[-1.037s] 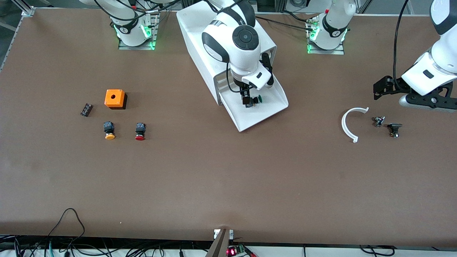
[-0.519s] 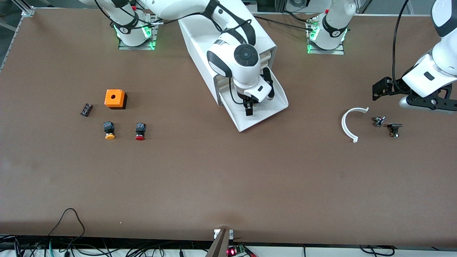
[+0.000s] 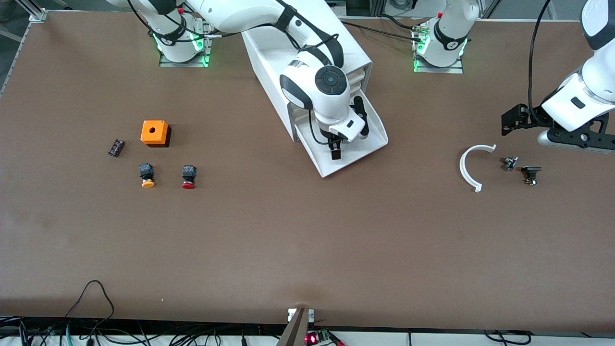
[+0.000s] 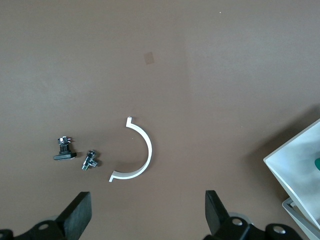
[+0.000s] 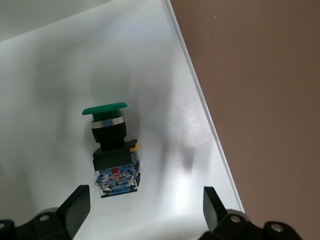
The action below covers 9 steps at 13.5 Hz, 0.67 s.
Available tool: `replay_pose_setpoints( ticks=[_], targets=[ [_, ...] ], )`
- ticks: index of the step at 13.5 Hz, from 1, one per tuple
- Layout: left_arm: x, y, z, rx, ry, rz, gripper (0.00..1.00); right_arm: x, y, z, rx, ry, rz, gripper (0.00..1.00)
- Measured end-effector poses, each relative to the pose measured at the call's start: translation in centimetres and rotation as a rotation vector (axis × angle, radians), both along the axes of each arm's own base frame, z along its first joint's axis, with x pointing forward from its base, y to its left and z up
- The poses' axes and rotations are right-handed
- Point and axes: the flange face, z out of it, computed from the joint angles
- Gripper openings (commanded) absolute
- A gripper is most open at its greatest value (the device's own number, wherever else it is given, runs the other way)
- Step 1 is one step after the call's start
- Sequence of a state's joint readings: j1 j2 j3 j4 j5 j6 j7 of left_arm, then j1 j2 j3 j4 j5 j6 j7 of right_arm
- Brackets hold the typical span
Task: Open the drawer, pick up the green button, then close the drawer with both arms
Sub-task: 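Lower the right gripper into the drawer and grasp the green button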
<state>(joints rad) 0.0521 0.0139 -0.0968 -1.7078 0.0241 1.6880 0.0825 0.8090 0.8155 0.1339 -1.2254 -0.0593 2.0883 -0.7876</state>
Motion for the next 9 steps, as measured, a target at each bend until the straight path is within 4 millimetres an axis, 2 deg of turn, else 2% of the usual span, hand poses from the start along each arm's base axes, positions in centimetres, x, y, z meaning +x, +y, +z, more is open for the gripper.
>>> replay_pose_setpoints(
  ticks=[9],
  targets=[
    [0.1,0.0,-0.1,0.0,0.002,0.001,1.0,-1.5,0.9,-0.6,-0.003,0.024,0.022,1.0]
  ],
)
